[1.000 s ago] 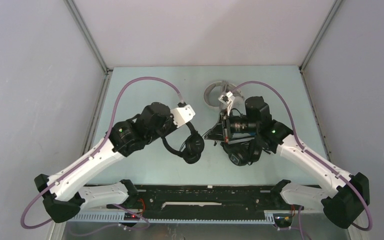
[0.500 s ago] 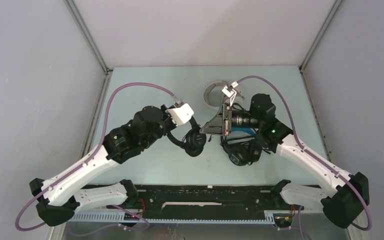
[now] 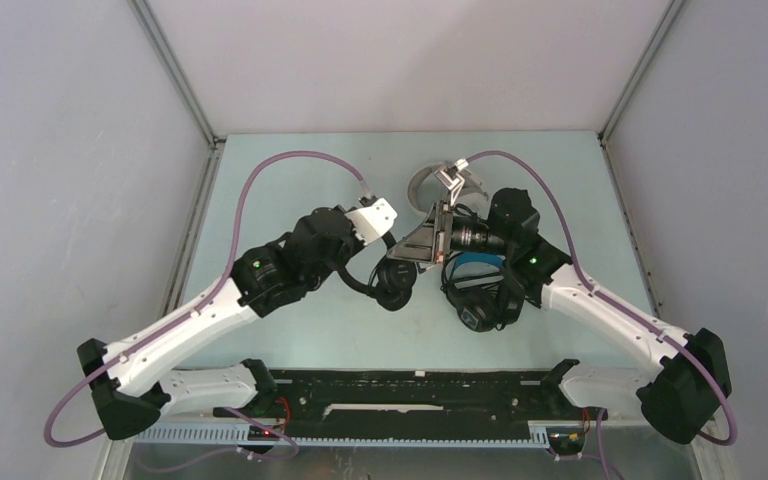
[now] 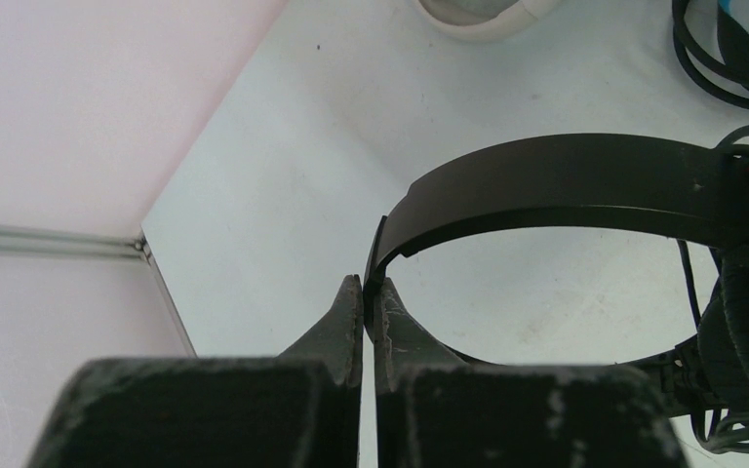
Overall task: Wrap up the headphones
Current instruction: Wrap the headphones cable around the headphones.
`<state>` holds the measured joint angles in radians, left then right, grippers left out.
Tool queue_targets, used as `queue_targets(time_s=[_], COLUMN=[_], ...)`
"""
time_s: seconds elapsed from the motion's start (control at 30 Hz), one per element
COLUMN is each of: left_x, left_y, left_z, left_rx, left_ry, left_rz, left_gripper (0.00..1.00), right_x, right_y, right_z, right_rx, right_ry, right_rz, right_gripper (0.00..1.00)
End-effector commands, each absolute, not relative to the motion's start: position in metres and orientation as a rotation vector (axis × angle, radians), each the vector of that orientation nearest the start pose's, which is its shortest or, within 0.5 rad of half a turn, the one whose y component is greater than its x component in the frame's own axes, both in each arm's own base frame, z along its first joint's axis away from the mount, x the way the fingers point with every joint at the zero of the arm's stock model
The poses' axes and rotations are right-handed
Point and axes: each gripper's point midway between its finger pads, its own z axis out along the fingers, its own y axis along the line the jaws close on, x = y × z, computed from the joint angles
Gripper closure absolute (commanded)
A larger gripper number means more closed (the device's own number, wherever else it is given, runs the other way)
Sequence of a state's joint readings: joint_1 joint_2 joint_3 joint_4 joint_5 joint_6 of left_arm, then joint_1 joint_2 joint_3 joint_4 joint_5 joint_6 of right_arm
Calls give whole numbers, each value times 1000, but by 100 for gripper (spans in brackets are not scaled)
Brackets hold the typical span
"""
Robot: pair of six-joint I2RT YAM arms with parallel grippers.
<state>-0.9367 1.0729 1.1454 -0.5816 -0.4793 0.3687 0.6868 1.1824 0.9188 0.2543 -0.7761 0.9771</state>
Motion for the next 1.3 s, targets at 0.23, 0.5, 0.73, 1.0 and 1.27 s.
queue_targets(time_s=[0.23,0.5,0.73,1.0,1.27], left_x=[266,267,271,272,273], left_y=[-193,-196,-196,-196,-195], left_z=[306,310,313,317,322], left_rx=[784,743,703,686,649], left_ry=[1842,1852,1859,1857,1854], left_rz=[112,85,97,95,94], left_gripper=[100,100,100,100,100], right_x=[183,185,182,189,188], right_y=[345,347,355,355,355], right_z=[335,332,324,317,315], right_rx=[-415,-400,-421,-406,-414], right_ry=[1896,1951,1992,2027,2026], right_rz=[1648,1525,1485,1407,1373], right_gripper=[85,79,74,71,85])
